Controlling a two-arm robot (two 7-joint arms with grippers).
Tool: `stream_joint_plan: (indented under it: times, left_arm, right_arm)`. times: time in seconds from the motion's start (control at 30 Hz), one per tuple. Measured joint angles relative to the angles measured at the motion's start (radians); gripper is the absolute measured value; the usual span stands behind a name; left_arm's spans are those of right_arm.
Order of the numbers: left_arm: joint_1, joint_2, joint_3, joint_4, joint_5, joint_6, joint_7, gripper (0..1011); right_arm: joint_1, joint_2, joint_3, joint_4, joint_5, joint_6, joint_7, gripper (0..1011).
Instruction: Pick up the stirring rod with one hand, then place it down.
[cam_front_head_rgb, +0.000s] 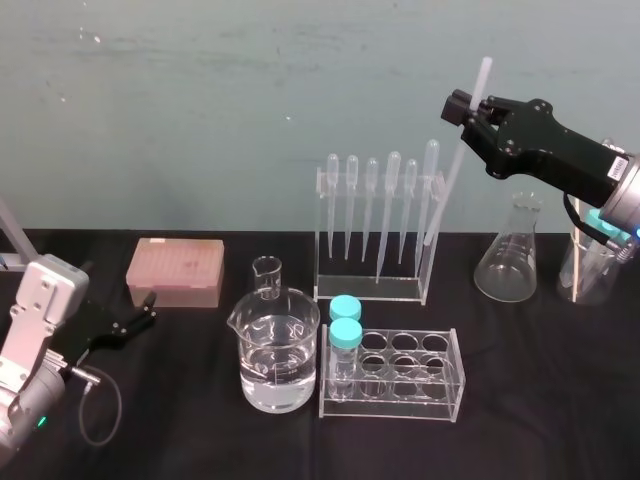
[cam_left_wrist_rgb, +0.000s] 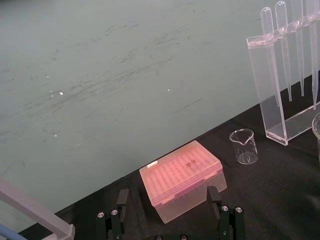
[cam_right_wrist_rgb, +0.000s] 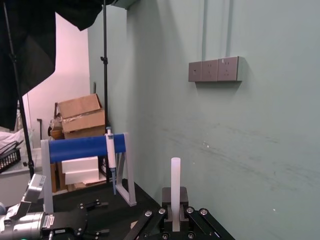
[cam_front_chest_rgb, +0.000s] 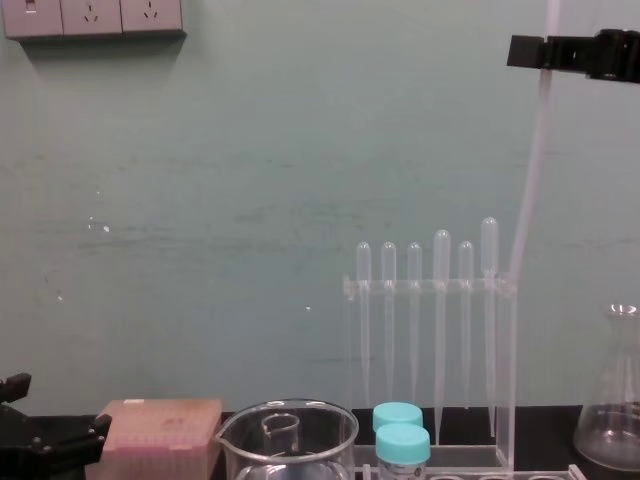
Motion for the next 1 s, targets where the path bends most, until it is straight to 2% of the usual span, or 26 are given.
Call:
stream_joint_plan:
  times: [0.6, 1.0]
  left_arm:
    - [0.000, 0.000, 0.000, 0.000, 0.000, 0.000, 0.000, 1000]
    - [0.000, 0.000, 0.000, 0.000, 0.000, 0.000, 0.000, 1000]
  right_arm:
    - [-0.005, 0.037, -0.037, -0.015, 0.032, -0.012, -0.021, 66]
    - [-0.001, 0.047, -0.057, -0.017, 0.042, -0.015, -0.025, 66]
